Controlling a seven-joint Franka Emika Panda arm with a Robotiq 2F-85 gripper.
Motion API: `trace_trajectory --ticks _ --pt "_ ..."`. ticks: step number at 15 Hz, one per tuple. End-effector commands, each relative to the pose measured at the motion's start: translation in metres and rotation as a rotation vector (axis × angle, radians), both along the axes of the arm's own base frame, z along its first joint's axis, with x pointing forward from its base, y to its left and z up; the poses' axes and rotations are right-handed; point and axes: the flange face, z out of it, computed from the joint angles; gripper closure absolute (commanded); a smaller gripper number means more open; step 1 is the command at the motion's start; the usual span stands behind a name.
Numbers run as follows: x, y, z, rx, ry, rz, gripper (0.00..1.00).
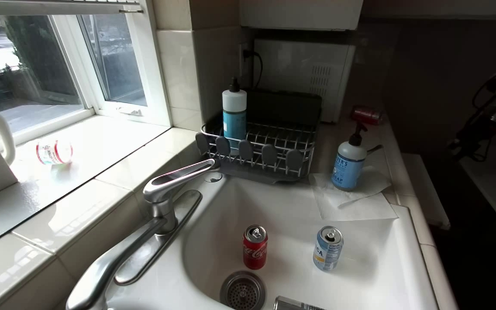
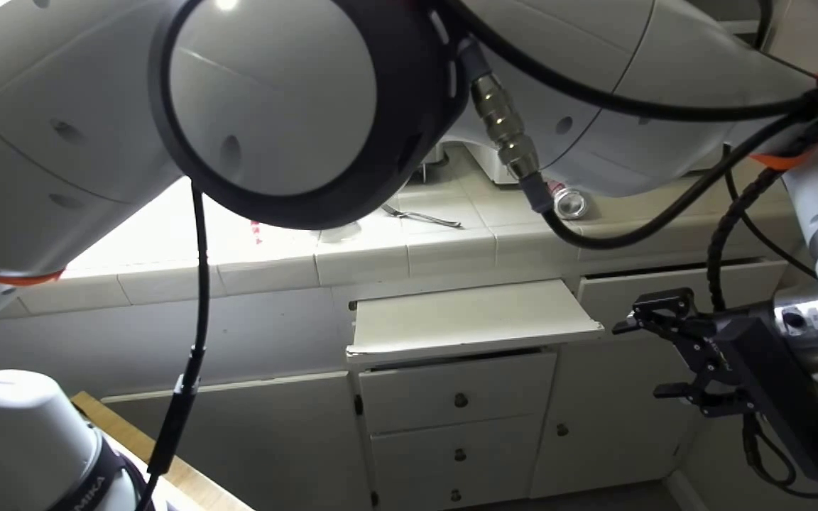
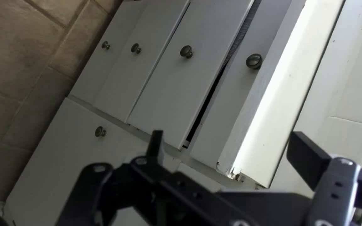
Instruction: Pull out the pull out chopping board
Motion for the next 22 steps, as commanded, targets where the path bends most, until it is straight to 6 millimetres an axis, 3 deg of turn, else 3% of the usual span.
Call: trace_trajectory --ticks 1,7,9,16,22 --pt "0.003 0.014 -0.005 0.008 0.01 0.047 0.0" --pt "-0.017 0.052 -0.014 -0.077 0.003 0.193 0.0" --pt "-0.033 0.072 -0.017 0.003 0.001 0.203 0.0" --pt "-0.079 0.124 -0.069 0.399 0.106 0.181 0.0" --pt "-0.08 0.162 -0.106 0.518 0.061 0.102 0.0"
